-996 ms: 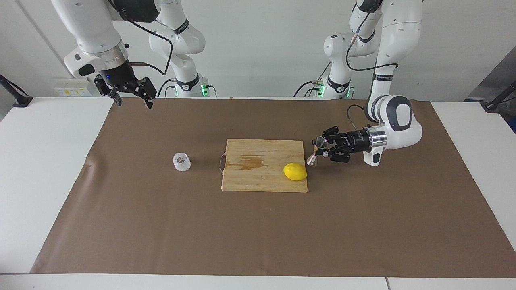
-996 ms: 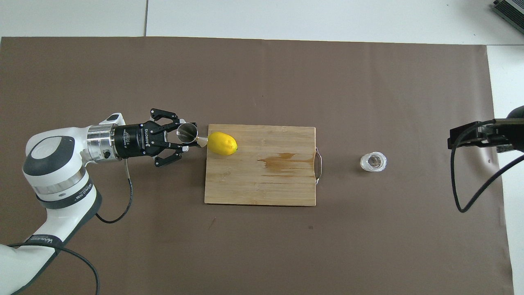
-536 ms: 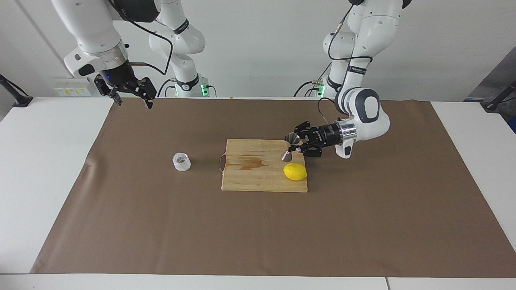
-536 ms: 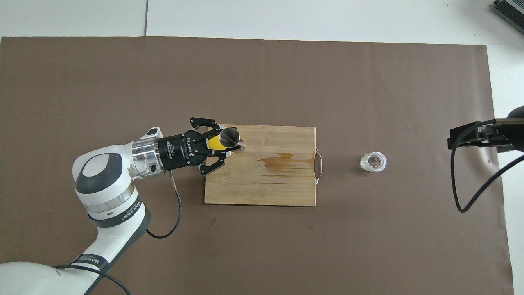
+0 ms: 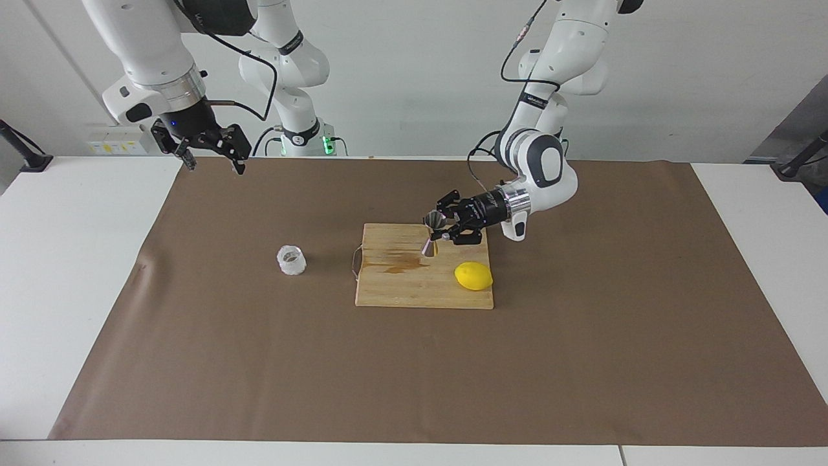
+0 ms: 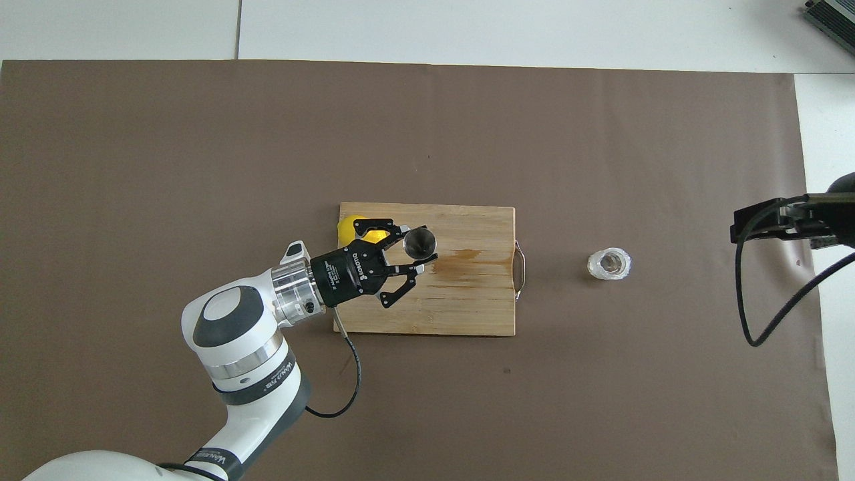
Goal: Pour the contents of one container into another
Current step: 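Lower the metal cup onto the board and open the left gripper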
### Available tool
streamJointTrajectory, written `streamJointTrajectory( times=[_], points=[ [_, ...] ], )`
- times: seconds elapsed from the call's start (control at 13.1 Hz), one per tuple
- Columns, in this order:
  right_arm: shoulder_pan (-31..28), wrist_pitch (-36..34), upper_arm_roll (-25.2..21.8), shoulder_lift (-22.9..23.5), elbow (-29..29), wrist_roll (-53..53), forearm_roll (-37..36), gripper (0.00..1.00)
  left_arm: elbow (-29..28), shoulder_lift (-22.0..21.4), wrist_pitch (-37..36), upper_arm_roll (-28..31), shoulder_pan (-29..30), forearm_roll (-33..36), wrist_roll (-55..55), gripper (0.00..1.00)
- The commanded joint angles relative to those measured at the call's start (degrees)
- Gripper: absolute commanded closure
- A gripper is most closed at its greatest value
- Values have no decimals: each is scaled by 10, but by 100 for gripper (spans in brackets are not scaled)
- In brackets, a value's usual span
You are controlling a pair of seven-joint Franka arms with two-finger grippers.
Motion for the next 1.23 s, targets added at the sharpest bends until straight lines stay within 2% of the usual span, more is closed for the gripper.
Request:
streamJointTrajectory(
  times=[0.0,0.69,1.15],
  points=[
    [-9,-5,6,-5,-5,3,5,0,-4,16,8,9,-20,-37,24,100],
    [-9,-5,6,-5,-5,3,5,0,-3,54,10,8,-39,-75,64,100],
    [-9,-5,6,-5,-5,3,5,0,-3,64,10,8,-39,-77,67,98]
  ],
)
